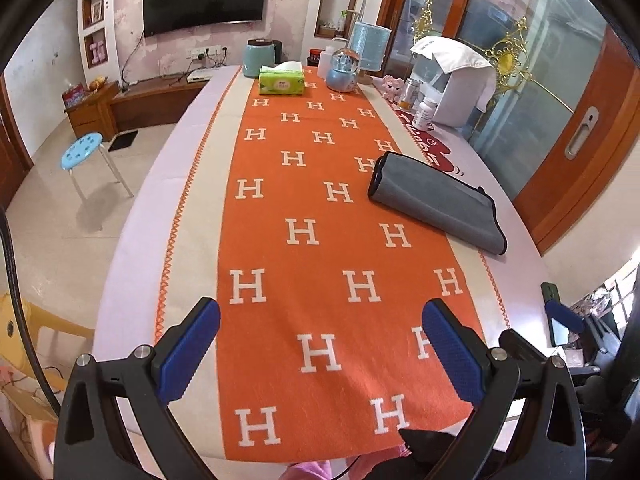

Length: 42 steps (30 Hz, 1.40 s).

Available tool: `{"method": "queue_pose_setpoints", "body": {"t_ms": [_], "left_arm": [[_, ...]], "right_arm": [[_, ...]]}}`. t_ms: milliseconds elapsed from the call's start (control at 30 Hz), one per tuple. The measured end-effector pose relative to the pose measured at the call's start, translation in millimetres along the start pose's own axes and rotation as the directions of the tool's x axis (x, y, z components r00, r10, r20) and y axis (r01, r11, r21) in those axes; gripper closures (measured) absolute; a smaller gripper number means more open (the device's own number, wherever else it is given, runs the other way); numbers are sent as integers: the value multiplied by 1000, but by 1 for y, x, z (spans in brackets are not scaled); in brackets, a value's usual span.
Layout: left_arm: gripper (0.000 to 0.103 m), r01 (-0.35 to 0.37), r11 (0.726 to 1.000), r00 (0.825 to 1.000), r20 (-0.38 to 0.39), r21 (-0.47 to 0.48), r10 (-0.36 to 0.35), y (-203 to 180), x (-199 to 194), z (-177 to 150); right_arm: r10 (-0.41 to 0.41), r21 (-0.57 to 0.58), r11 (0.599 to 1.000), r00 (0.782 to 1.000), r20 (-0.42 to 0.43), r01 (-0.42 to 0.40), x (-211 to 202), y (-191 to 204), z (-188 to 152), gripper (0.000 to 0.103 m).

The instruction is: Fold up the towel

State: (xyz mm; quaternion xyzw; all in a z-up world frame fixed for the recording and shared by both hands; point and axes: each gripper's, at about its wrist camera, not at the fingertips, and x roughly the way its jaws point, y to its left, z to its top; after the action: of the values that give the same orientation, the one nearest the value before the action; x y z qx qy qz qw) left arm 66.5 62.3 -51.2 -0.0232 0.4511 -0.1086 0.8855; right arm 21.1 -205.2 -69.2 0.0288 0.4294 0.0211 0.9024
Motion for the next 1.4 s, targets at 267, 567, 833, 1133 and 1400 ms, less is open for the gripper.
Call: {"method": "queue_pose_setpoints", "body": {"t_ms": [267, 567, 833, 1133, 1400], "left_arm": [[2, -43, 999, 999, 15, 25, 43, -4, -28, -6], [2, -29, 999, 999, 28, -31, 29, -6, -50, -5], [2, -72, 997, 996, 47, -27, 73, -13, -57, -9], [2, -118, 991, 988, 92, -55, 123, -21, -66, -4], [1, -151, 988, 982, 105, -43, 155, -28, -66, -4]], "right_arm": [[29, 11, 1000, 999, -24, -29, -28, 16, 5, 0], [46, 59, 997, 998, -45, -43, -46, 28, 9, 0], [-1, 67, 998, 1000, 6, 0, -62, 28, 14, 0], [-3, 58, 998, 1000, 18, 2, -68, 21, 24, 0], [-22, 65, 998, 1000, 21, 21, -68, 18, 24, 0]]}}
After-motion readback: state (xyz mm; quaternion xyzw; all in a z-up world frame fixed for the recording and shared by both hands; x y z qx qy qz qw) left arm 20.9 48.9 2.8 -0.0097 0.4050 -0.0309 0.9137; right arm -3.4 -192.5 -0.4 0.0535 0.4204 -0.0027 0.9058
